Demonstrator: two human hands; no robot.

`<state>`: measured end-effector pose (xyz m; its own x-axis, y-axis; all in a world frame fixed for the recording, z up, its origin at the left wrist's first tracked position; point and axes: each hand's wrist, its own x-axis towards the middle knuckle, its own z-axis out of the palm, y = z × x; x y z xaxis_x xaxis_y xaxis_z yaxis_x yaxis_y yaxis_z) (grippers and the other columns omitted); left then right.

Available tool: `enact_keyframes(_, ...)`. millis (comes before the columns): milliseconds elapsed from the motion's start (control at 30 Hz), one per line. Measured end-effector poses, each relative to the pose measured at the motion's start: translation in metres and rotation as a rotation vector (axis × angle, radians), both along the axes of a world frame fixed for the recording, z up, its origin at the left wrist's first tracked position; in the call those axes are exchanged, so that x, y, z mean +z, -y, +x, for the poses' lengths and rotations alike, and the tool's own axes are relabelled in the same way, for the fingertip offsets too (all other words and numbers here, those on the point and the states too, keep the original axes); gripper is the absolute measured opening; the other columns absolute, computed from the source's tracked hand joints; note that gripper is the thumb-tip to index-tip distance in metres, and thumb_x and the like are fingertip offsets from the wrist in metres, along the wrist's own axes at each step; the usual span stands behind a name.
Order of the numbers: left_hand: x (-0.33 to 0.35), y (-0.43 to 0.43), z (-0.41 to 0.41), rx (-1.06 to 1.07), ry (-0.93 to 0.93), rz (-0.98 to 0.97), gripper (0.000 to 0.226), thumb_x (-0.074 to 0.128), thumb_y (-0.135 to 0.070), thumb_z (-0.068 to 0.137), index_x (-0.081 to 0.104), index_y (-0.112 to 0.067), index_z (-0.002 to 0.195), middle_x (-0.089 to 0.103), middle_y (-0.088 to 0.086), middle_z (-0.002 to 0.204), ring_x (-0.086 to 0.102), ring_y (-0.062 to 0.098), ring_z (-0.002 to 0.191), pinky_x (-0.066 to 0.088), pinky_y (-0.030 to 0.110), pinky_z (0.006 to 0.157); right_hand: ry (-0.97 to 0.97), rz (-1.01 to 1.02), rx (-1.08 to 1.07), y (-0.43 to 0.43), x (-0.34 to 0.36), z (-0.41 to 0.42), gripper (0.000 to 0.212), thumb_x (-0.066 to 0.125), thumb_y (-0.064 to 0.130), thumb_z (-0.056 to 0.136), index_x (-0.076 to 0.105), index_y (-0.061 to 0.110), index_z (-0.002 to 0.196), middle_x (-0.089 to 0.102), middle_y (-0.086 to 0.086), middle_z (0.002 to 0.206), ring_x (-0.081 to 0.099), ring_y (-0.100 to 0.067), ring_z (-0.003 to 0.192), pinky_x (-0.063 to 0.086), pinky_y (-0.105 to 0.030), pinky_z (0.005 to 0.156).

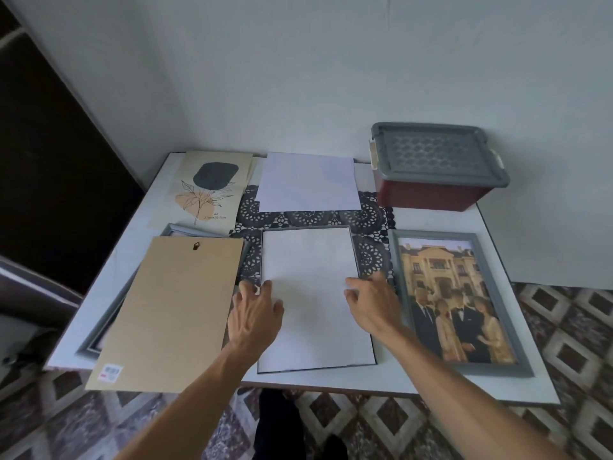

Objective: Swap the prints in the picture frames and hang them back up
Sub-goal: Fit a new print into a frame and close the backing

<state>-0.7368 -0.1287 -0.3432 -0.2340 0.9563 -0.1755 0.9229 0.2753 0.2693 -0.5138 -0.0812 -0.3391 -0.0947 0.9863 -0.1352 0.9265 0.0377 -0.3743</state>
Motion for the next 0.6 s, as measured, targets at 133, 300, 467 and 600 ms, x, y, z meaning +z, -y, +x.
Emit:
enact_keyframes(133,-0.003,0.002,-0.002,-0.034,-0.031,0.009,0.046,0.042,-0.043,0.1,0.04,-0.02,0.14,0.038,0.011,0.122,0.05,0.027,0.101,0.05,0.034,0.076,0.016,0.029,0.014,-0.001,-0.008,0.002,0.022,0.052,0.024,0.097,0.068,0.029,0.113,0.045,-0.008,0.103,0.06,-0.034,0.084,0.048,-0.034,0.065)
enact_keyframes(300,-0.005,0.001,-0.002,-0.095,-0.108,-0.013,0.051,0.038,-0.046,0.101,0.032,-0.023,0.146,0.037,0.012,0.131,0.049,0.026,0.107,0.048,0.032,0.075,-0.066,0.004,-0.031,-0.005,-0.014,0.006,0.037,0.055,0.02,0.098,0.059,0.029,0.134,0.051,-0.012,0.124,0.065,-0.032,0.096,0.055,-0.039,0.081)
enact_keyframes(467,-0.007,-0.001,-0.003,-0.116,-0.113,-0.02,0.053,0.036,-0.045,0.102,0.029,-0.02,0.149,0.04,0.012,0.13,0.05,0.027,0.105,0.051,0.035,0.075,-0.068,0.019,-0.052,-0.006,-0.016,0.005,0.038,0.055,0.019,0.098,0.058,0.027,0.136,0.051,-0.013,0.123,0.065,-0.032,0.098,0.054,-0.038,0.081)
enact_keyframes(600,-0.01,-0.004,-0.009,-0.103,0.015,0.053,0.044,0.044,-0.028,0.103,0.043,-0.013,0.145,0.047,0.014,0.126,0.055,0.03,0.103,0.053,0.039,0.079,-0.095,0.009,-0.061,-0.006,-0.017,0.005,0.037,0.057,0.022,0.098,0.06,0.03,0.134,0.052,-0.013,0.123,0.066,-0.032,0.098,0.054,-0.039,0.084)
